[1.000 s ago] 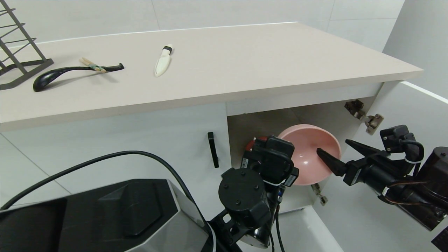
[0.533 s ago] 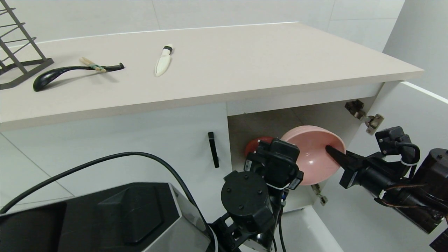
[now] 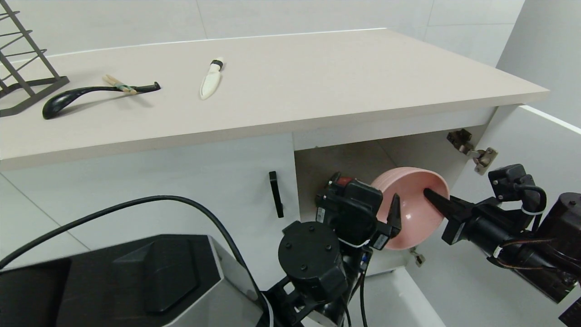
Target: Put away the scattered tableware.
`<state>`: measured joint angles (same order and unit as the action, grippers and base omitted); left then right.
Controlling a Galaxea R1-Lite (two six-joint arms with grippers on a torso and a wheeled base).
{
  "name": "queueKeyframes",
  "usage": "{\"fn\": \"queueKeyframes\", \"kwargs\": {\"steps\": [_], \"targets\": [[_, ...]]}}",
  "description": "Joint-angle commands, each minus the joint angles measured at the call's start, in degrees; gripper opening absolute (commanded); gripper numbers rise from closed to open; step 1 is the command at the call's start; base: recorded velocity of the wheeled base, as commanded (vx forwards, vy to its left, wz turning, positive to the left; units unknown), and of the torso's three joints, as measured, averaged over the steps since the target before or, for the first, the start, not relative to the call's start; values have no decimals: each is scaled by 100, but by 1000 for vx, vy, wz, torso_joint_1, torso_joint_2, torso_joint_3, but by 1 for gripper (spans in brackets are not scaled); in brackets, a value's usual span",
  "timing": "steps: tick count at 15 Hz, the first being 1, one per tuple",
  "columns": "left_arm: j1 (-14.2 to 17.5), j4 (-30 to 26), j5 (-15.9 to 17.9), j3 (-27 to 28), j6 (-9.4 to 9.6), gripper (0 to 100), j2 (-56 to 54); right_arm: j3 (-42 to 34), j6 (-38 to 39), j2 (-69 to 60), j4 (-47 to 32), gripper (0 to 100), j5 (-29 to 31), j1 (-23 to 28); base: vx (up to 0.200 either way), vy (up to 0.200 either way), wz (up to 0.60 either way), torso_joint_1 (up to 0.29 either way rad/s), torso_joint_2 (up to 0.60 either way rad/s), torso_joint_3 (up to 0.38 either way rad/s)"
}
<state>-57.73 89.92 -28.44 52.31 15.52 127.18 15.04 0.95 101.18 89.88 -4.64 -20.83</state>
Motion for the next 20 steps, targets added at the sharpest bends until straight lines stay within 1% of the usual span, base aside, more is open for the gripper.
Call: {"fn": "queueKeyframes", "kwargs": {"steps": [1, 2, 3, 4, 5, 6, 7, 10, 11, 12, 13, 14, 15, 16, 17, 18, 19, 20], "targets": [[-1, 8, 946, -863, -392, 100, -713, -1, 2, -2, 12, 0, -1, 9, 0, 0, 0, 0, 0, 0], [34, 8, 1526, -1170, -647, 100, -959, -10, 2, 7, 12, 0, -1, 9, 0, 0, 0, 0, 0, 0], [69, 8, 1754, -1293, -761, 100, -1064, -19, 2, 7, 12, 0, -1, 9, 0, 0, 0, 0, 0, 0], [272, 8, 2493, -1759, -1086, 100, -1442, -19, 2, 7, 12, 0, -1, 9, 0, 0, 0, 0, 0, 0], [491, 8, 3363, -2322, -1156, 100, -1838, -28, 2, -2, 12, 0, -1, 9, 0, 0, 0, 0, 0, 0], [623, 8, 4400, -2770, -1112, 100, -2110, -54, 2, -2, 12, 0, -1, 9, 0, 0, 0, 0, 0, 0], [693, 8, 4778, -3086, -1112, 100, -2356, -63, 2, -2, 12, 0, -1, 18, 0, 0, 0, 0, 0, 0], [693, 8, 4918, -3623, -1112, 100, -3015, -72, 2, 16, 12, 0, -1, 18, 0, 0, 0, 0, 0, 0], [702, 8, 4989, -3877, -1095, 100, -3428, -80, 2, 7, 12, 0, -1, 18, 0, 0, 0, 0, 0, 0], [737, 8, 4980, -4071, -1042, 100, -3780, -124, 2, 24, 12, 0, -1, 18, 0, 0, 0, 0, 0, 0], [896, 8, 4953, -4229, -919, 100, -4052, -151, 2, 51, 12, 0, -1, 9, 0, 0, 0, 0, 0, 0], [1106, 8, 4953, -4510, -770, 100, -4325, -151, 2, 68, 12, 0, -1, 9, 0, 0, 0, 0, 0, 0], [1212, 8, 4953, -4923, -752, 100, -4562, -151, 2, 86, 12, 0, -1, 9, 0, 0, 0, 0, 0, 0], [1221, 8, 4945, -5231, -734, 100, -4729, -151, 2, 95, 12, 0, -1, 9, 0, 0, 0, 0, 0, 0], [1221, 8, 4901, -5231, -752, 100, -4826, -160, 2, 103, 12, 0, -1, 9, 0, 0, 0, 0, 0, 0], [1230, -62, 4681, -5231, -752, 100, -5107, -212, 2, 86, 12, 0, -1, 18, 0, 0, 0, 0, 0, 0], [1238, -71, 4646, -5231, -752, 100, -5116, -221, 2, 77, 12, 0, -1, 18, 0, 0, 0, 0, 0, 0], [1256, -405, 3969, -5231, -752, 100, -5265, -458, 28, 86, 12, 0, -1, 159, 0, 0, 0, 0, 0, 0]]}}
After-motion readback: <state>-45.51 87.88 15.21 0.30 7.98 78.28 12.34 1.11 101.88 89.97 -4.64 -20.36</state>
